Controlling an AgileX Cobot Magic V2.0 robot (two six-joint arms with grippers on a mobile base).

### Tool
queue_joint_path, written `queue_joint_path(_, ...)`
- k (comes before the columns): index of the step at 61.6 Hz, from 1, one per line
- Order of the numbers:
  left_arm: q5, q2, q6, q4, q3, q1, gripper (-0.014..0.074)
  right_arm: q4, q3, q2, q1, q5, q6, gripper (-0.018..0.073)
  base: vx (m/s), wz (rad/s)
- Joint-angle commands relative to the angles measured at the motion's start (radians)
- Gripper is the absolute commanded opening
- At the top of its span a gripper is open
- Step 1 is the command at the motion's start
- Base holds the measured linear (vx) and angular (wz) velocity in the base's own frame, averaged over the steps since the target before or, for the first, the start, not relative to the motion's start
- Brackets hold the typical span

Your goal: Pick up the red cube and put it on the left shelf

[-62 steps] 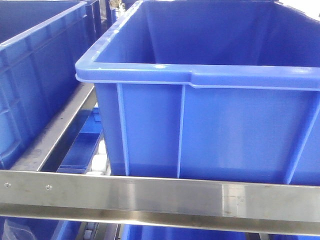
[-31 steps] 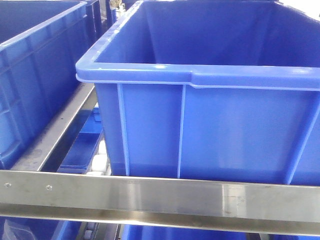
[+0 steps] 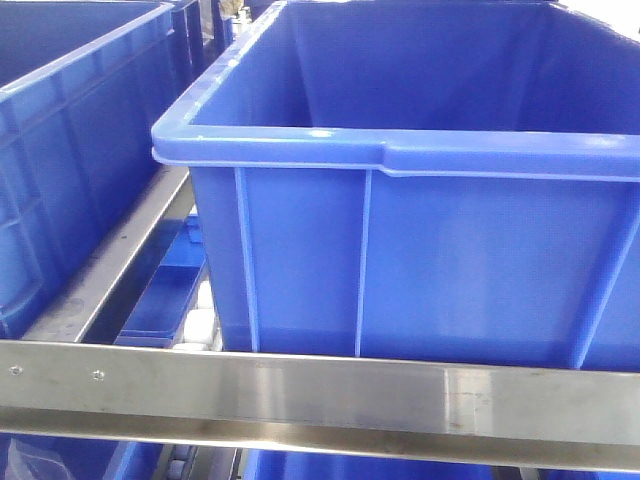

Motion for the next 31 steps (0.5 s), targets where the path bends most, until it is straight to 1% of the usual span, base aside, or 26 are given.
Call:
queue_joint_path(1, -0.091, 0.007, 0.001, -0.005, 0.022, -0.005, 0.0106, -0.011, -0.024, -0.018, -0.006, -0.097, -0.012, 0.0053, 0.0, 0.0)
queue_joint_path(23, -0.091, 0.007, 0.001, -0.005, 0.022, -0.005, 0.0106, -0.019, -0.024, -0.018, -0.006, -0.111, -0.013, 0.0053, 0.0, 0.0)
queue_joint_path(26, -0.091, 0.007, 0.001, -0.005, 0.022, -0.005, 0.0106, -0.04, -0.024, -0.018, -0.006, -0.122, -0.012, 0.0053, 0.0, 0.0)
queue_joint_path(31, -0.091, 0.007, 0.001, -0.005, 0.022, -0.005, 0.0106, -0.102, -0.024, -0.018, -0.006, -0.146, -0.001, 0.0053, 0.0, 0.0)
